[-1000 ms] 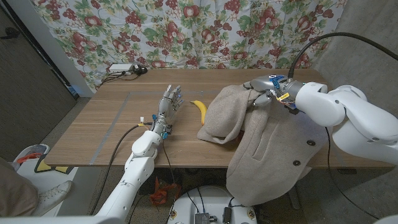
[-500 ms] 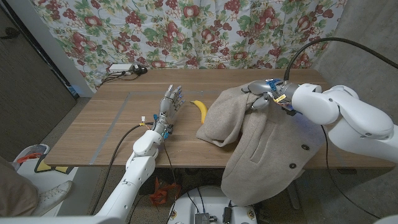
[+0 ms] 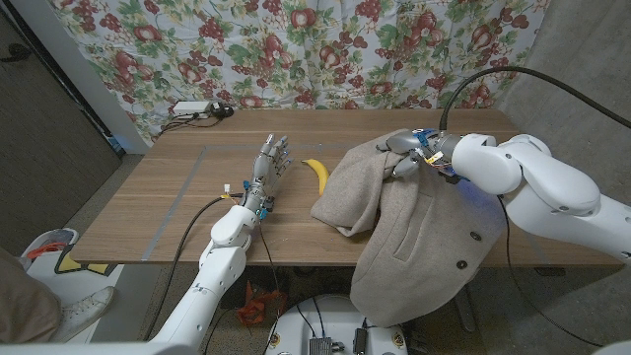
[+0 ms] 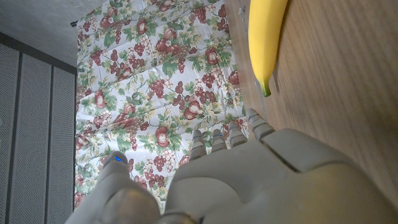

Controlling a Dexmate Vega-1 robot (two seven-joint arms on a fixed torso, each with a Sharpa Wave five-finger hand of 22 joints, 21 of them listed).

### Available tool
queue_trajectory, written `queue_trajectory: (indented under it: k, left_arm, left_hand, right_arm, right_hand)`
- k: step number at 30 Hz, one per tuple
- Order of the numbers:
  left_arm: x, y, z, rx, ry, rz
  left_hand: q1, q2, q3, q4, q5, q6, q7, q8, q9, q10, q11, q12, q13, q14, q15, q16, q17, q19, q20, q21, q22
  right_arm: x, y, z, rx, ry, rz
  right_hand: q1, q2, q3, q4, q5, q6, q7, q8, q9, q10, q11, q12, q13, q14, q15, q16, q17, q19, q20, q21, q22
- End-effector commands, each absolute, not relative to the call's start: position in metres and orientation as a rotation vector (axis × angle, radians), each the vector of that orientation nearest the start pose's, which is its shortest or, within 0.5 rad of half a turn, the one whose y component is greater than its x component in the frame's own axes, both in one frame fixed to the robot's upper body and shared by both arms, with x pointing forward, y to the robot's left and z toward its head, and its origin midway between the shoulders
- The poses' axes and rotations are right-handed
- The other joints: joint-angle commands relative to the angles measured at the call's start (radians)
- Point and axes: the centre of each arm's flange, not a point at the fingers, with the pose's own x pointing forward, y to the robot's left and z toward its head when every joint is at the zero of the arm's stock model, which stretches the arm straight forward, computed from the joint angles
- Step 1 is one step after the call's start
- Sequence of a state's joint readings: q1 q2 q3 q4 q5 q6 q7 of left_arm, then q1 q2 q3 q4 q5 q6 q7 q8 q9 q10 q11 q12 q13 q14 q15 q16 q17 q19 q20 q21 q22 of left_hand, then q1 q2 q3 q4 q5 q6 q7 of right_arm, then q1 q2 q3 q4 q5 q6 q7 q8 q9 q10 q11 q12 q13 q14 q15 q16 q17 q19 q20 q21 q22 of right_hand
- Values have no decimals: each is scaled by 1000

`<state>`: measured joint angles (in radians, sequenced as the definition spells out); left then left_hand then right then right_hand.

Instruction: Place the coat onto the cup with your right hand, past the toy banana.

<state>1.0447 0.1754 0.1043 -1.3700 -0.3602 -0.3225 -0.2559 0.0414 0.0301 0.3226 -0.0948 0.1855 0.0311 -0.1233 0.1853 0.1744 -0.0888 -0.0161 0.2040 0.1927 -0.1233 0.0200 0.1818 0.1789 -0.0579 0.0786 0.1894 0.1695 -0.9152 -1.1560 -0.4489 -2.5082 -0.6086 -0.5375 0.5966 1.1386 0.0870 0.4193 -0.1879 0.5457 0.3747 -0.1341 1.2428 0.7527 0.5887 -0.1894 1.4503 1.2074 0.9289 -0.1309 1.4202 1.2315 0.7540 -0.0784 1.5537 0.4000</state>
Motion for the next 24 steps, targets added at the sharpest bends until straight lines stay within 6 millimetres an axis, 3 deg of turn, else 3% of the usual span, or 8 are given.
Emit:
queue_trajectory:
  k: [1, 24]
  left_arm:
    - [622, 232, -90, -94, -636, -312]
    - [622, 233, -92, -97, -634, -311]
  left_hand:
    - [3, 2, -3, 3, 9, 3, -6, 0, 4, -3, 5, 10, 2, -3, 2, 5, 3, 5, -3, 4, 6]
    - [3, 2, -4, 3, 9, 3, -5, 0, 4, -4, 5, 9, 2, -5, 2, 5, 3, 3, -4, 3, 6]
  right_arm:
    - [442, -182, 45, -1783, -419, 248]
    - [454, -183, 35, -1771, -382, 274]
  right_hand:
    - [1, 6, 43, 34, 0, -1, -2, 4, 0, -8, 1, 2, 1, -6, -86, 5, 3, -3, -134, 8, 0]
    - [-1, 7, 47, 33, -4, -3, -1, 11, -9, -10, -1, -2, -3, -10, -86, 5, 3, -9, -134, 6, -5]
